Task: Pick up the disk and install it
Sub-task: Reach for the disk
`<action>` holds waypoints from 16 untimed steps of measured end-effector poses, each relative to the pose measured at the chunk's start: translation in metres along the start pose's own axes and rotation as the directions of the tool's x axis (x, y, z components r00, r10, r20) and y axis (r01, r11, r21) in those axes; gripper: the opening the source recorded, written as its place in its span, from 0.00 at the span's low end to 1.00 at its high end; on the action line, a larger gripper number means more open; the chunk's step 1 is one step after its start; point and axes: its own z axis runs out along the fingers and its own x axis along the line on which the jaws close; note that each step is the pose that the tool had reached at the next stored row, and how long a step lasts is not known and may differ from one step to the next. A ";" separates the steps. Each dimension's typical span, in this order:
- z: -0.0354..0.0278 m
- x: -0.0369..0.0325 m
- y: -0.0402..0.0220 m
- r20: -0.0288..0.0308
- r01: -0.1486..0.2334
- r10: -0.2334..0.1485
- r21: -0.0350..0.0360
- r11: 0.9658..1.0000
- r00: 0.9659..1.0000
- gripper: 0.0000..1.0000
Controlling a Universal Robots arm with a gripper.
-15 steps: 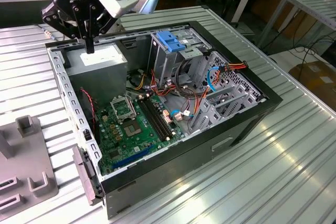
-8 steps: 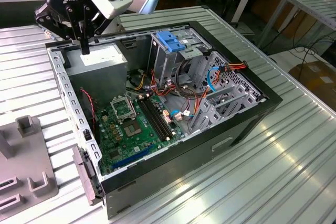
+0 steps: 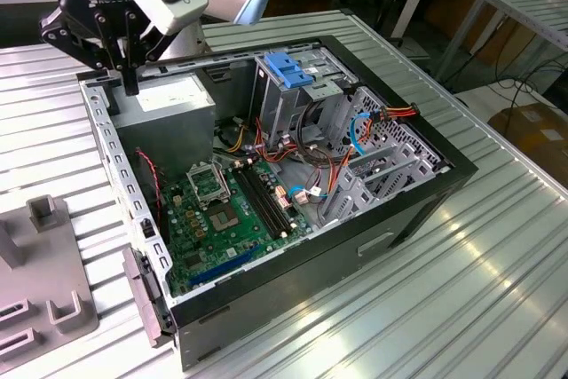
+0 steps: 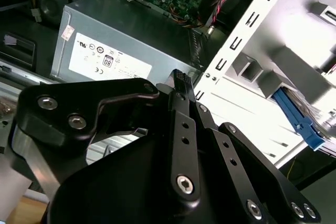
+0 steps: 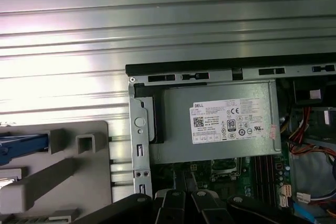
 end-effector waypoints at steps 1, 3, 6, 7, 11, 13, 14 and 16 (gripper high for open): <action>0.0000 0.0010 -0.0001 0.000 0.000 0.000 0.000 1.000 1.000 0.10; 0.0000 0.0039 -0.0003 0.000 0.000 0.000 0.000 1.000 1.000 0.10; -0.0001 0.0078 -0.0005 0.000 0.000 0.000 0.000 1.000 1.000 0.10; -0.0001 0.0091 -0.0006 0.000 0.000 0.000 0.000 1.000 1.000 0.10; -0.0001 0.0138 -0.0010 0.000 0.000 0.000 0.000 1.000 1.000 0.10; -0.0001 0.0169 -0.0012 0.000 0.000 0.000 0.000 1.000 1.000 0.10; -0.0001 0.0180 -0.0013 0.000 0.000 0.000 0.000 1.000 1.000 0.10; -0.0001 0.0208 -0.0015 0.000 0.000 0.000 0.000 1.000 1.000 0.10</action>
